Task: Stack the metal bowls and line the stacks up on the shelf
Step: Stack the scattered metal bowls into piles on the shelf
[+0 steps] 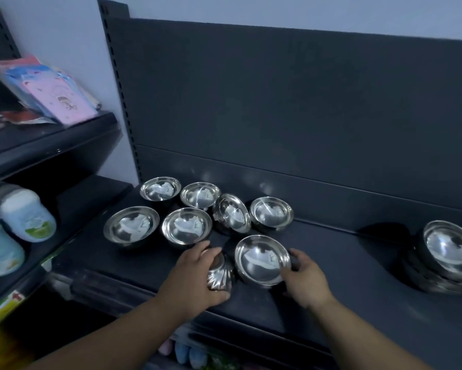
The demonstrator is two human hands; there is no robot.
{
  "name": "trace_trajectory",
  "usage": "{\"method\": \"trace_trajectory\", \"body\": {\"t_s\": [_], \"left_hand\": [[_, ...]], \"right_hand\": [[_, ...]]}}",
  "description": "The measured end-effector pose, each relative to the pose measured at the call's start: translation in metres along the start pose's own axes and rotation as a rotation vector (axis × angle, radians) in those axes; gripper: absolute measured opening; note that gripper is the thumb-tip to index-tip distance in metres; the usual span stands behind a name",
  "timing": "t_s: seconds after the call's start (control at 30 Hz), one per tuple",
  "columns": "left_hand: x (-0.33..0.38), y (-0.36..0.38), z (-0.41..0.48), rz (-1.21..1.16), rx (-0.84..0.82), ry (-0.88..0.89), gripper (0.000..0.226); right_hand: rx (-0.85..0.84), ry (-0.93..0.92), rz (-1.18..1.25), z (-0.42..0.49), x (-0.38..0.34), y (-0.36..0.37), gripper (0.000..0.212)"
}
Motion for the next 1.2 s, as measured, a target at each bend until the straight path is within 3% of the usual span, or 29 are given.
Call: {"method": "trace_trajectory", "body": {"t_s": [0.33, 0.57, 0.73, 0.83, 0.93, 1.07, 1.2], "left_hand": [[0.046, 0.032, 0.026, -0.07, -0.072, 0.031, 0.1], [0.069, 0.036, 0.052, -0.676, -0.033, -0.157, 0.088], [0.089, 0.047, 0.063, -0.953, -0.046, -0.232, 0.099], [0.112, 0.048, 0.068, -1.061, -0.089, -0.2, 0.082], [0.141, 0.042, 0.067, -1.142, -0.119, -0.145, 0.047], [0.176, 0.051, 0.056, -1.164, -0.372, -0.143, 0.05], [0.18, 0.068, 0.048, -1.201, -0.504, -0.231, 0.055]], "right_hand": [[0.251, 0.105, 0.137, -0.008, 0.048, -0.077, 0.041], [0.308, 0.126, 0.147, 0.006, 0.08, -0.118, 0.04], [0.251, 0.151, 0.23, 0.017, 0.097, -0.124, 0.034], [0.249, 0.081, 0.132, 0.015, 0.087, -0.132, 0.043], [0.304, -0.145, 0.076, 0.005, 0.047, -0.148, 0.052], [0.192, -0.368, 0.175, 0.0, -0.006, -0.146, 0.046], [0.155, -0.32, 0.263, 0.01, -0.019, -0.142, 0.02]]}}
Point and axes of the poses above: each hand's wrist, its own z-axis towards the middle knuckle, its own y-axis out of the palm, x = y × z, the point moved 10 cm from there along z, towards the middle knuckle, and after that the axes turned 4 degrees about -z, right-handed, at the moved point
